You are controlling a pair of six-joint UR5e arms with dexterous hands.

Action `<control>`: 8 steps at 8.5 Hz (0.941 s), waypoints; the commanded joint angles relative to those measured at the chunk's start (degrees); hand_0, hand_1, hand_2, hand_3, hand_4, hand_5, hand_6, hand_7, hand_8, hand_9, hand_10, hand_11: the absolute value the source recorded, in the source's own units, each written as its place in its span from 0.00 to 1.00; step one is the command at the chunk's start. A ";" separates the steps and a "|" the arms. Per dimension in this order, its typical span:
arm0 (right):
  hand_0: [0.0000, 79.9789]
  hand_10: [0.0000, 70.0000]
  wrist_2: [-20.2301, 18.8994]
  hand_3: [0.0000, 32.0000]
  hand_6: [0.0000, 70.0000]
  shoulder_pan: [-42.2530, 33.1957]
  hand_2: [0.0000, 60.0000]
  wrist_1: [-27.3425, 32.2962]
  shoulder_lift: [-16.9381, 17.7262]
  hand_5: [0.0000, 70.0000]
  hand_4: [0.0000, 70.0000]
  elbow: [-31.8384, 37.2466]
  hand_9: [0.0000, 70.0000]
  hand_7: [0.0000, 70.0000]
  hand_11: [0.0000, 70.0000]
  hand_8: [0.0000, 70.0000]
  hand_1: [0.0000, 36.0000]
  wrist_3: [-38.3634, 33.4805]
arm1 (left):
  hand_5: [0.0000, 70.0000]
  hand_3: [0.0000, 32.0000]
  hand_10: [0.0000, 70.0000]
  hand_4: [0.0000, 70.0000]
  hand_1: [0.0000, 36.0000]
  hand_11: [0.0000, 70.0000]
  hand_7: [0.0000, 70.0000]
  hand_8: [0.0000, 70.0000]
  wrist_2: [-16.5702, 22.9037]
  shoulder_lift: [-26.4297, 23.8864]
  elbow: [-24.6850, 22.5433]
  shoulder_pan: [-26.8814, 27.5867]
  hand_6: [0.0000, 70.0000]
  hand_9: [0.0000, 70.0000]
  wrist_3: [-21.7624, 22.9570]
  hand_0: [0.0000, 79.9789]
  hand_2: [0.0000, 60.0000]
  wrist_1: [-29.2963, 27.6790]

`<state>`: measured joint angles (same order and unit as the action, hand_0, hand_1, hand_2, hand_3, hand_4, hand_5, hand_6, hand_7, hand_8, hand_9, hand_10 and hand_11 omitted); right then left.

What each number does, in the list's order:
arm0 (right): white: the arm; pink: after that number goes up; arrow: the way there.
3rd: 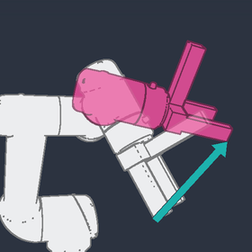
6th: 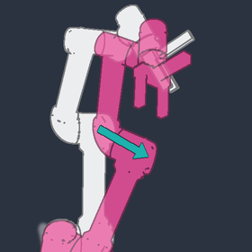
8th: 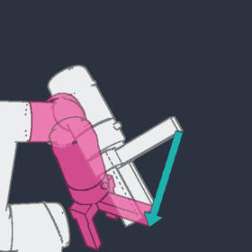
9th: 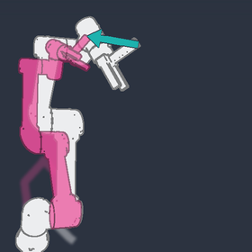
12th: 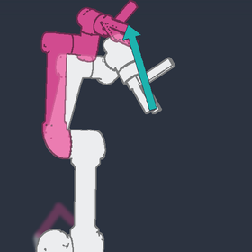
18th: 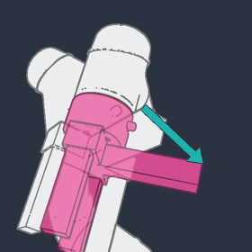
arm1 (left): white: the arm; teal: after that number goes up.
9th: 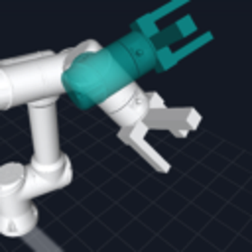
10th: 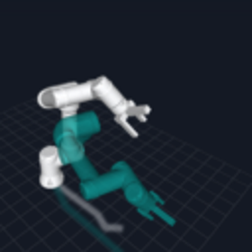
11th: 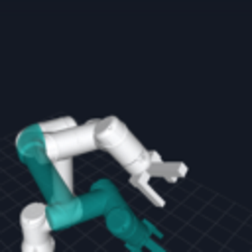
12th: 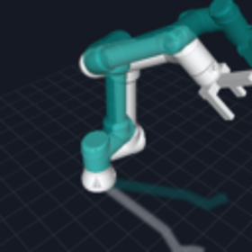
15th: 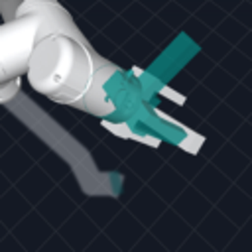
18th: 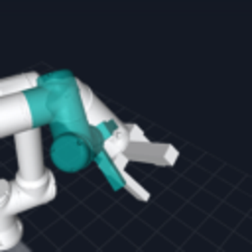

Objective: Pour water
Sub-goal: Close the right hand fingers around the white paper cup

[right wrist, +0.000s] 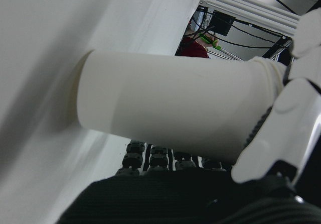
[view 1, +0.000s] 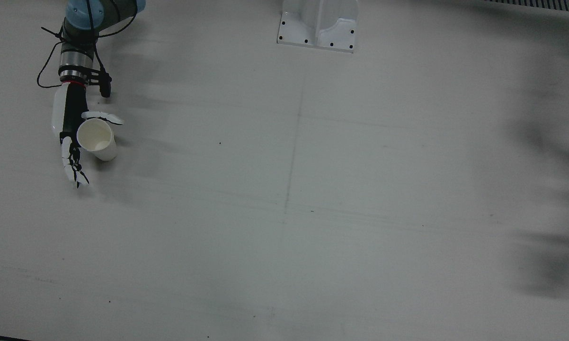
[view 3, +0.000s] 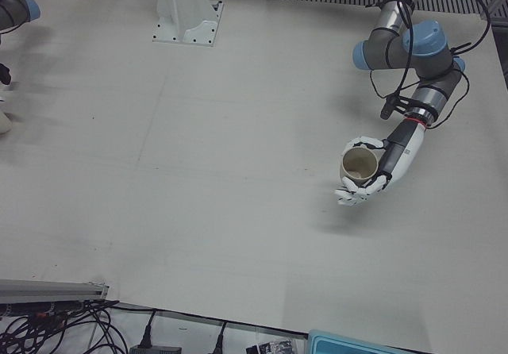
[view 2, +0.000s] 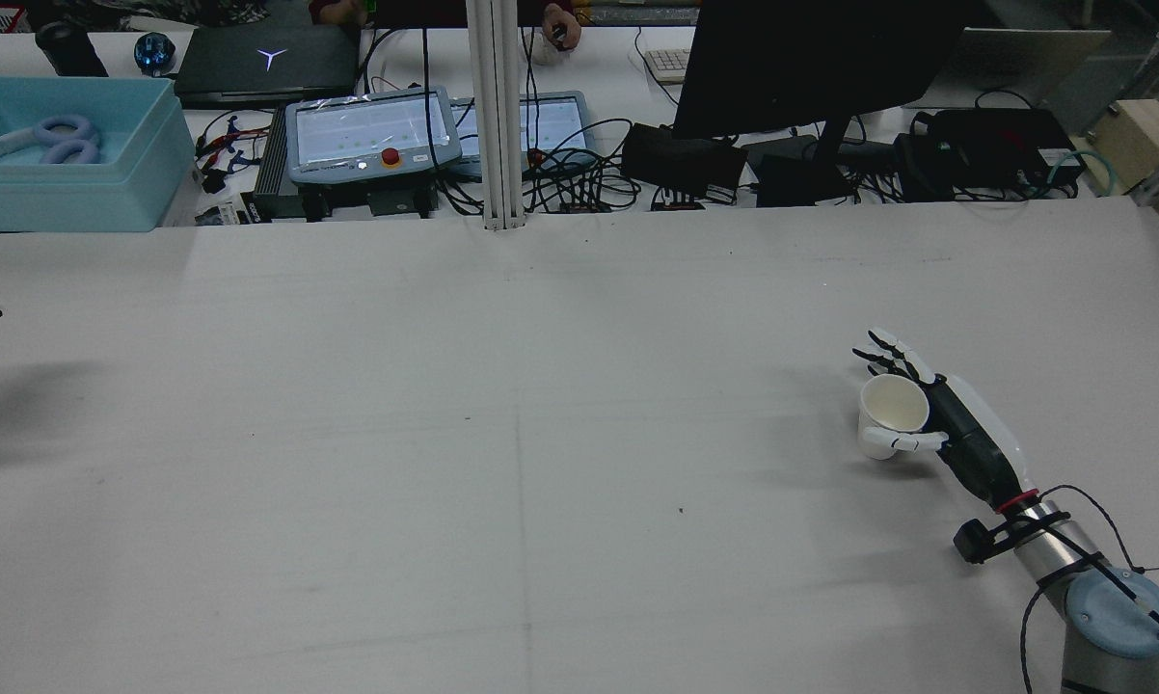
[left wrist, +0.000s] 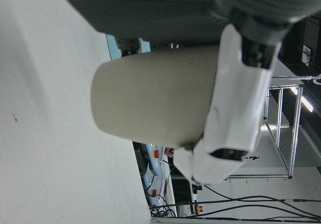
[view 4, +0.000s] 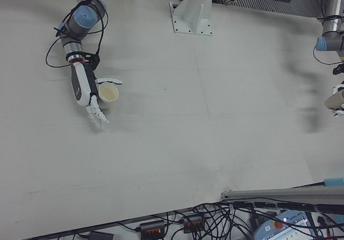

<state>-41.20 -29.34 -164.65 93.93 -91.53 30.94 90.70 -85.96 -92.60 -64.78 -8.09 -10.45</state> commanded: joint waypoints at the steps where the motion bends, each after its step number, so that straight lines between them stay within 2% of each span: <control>1: 0.53 0.13 -0.02 0.00 0.17 0.69 0.26 0.03 0.46 0.18 0.00 -0.31 0.14 0.28 0.21 0.08 0.31 0.00 | 1.00 0.00 0.31 0.35 1.00 0.50 0.42 0.27 -0.09 0.00 0.49 0.10 0.41 0.32 0.00 0.98 1.00 -0.27; 6: 0.53 0.21 0.06 0.00 0.20 2.10 0.28 0.03 1.34 0.24 0.00 -0.31 0.24 0.35 0.32 0.14 0.30 -0.09 | 1.00 0.00 0.30 0.35 1.00 0.49 0.42 0.27 -0.09 0.00 0.84 0.10 0.41 0.32 0.00 0.97 1.00 -0.89; 7: 0.53 0.26 0.06 0.00 0.23 2.10 0.28 0.03 1.43 0.30 0.00 -0.40 0.33 0.41 0.39 0.20 0.29 -0.17 | 1.00 0.00 0.30 0.35 1.00 0.49 0.42 0.27 -0.09 0.00 0.84 0.10 0.41 0.32 0.00 0.97 1.00 -0.98; 8: 0.52 0.33 0.06 0.00 0.29 2.01 0.29 0.03 1.43 0.41 0.00 -0.49 0.47 0.51 0.50 0.29 0.27 -0.17 | 1.00 0.00 0.30 0.35 1.00 0.49 0.42 0.27 -0.09 0.00 0.84 0.10 0.41 0.32 0.00 0.97 1.00 -0.98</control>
<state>-41.15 -27.27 -164.63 95.14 -91.84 30.83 90.62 -85.96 -91.77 -64.71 -8.08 -11.33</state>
